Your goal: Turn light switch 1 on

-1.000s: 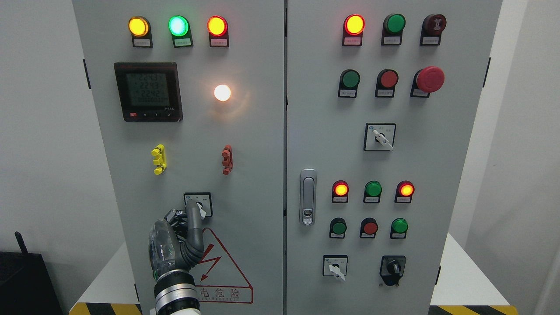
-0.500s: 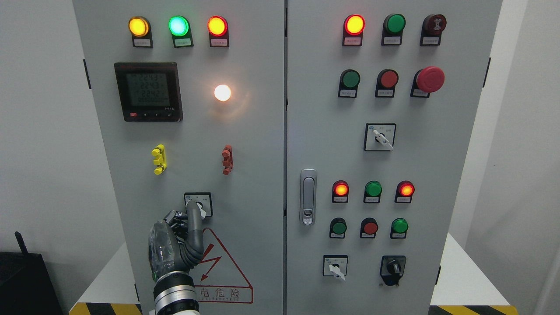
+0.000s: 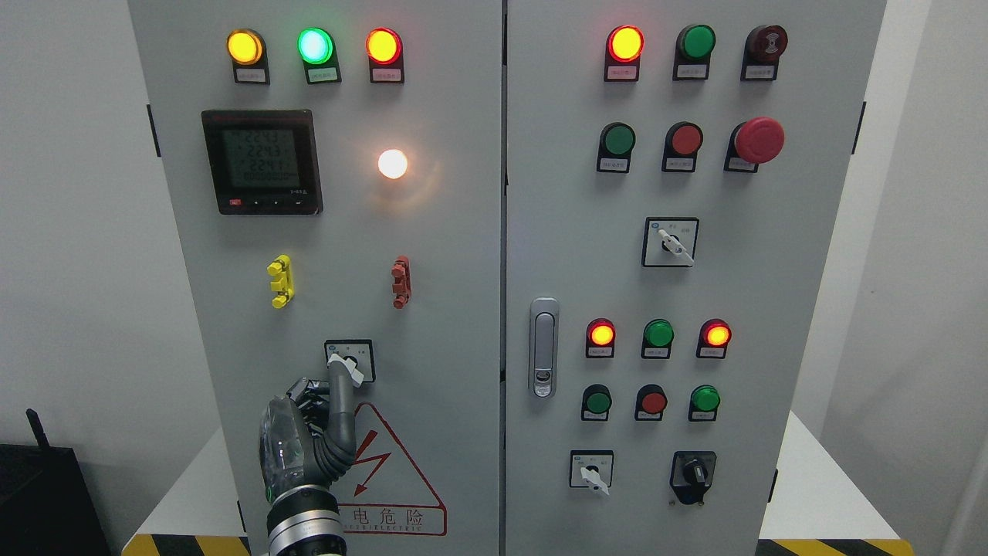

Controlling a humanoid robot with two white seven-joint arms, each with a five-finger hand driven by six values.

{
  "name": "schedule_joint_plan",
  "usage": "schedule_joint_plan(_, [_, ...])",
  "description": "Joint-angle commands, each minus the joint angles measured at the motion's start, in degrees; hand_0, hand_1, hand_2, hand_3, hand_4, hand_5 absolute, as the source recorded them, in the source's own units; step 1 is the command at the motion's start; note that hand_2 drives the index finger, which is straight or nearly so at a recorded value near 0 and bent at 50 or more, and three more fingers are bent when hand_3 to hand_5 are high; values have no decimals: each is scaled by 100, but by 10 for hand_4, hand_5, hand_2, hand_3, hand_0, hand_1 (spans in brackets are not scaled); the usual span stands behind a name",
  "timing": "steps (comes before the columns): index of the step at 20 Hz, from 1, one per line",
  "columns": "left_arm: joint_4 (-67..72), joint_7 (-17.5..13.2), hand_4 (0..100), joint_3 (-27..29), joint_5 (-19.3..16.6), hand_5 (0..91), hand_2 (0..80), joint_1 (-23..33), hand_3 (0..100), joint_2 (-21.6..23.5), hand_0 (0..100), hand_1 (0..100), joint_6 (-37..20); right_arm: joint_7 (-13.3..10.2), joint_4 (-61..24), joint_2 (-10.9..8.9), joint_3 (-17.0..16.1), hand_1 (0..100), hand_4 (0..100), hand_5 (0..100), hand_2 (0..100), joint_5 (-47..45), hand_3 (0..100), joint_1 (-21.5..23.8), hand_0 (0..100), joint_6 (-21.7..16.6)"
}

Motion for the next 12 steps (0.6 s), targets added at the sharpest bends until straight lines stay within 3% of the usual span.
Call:
schedule_joint_plan(1, [-170, -163, 943, 132, 3, 848, 640, 198, 954, 32, 402, 171, -150, 4, 0, 0, -2, 389, 0, 0, 0, -1, 0, -9, 120, 5])
schedule_joint_plan(8, [-311, -278, 950, 439, -5, 848, 655, 708, 971, 76, 387, 192, -870, 4, 0, 0, -2, 389, 0, 0, 0, -1, 0, -9, 120, 5])
schedule_joint_plan(12, [-328, -655, 955, 886, -5, 848, 666, 1111, 976, 120, 387, 195, -1624, 4, 0, 0, -2, 389, 0, 0, 0, -1, 0, 0, 120, -4])
